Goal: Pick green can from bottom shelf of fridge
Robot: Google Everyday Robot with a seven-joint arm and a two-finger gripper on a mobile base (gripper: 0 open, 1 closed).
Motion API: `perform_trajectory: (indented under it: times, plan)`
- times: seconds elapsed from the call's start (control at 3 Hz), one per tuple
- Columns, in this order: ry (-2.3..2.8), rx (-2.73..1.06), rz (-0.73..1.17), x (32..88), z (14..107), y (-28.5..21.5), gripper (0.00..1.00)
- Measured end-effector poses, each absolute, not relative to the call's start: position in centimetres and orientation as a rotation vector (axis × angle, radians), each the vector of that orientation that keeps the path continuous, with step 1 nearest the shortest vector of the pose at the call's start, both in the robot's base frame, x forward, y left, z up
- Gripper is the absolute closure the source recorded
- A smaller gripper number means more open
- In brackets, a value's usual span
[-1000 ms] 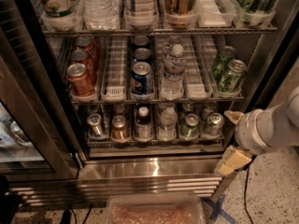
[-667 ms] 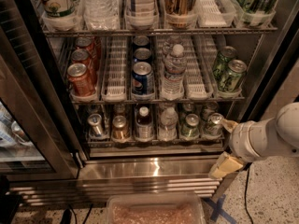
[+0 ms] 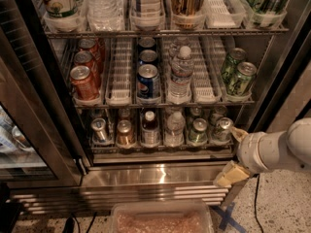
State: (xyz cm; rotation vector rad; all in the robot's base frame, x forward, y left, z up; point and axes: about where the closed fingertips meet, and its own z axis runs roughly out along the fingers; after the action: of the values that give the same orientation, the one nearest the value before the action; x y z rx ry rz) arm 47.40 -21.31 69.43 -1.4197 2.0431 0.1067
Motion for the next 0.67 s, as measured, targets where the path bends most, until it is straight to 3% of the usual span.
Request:
perform_trajectory:
  times: [0.67]
  plan:
    - [1.950, -1.249, 0.183, 50.2, 62.8, -20.2, 0.00]
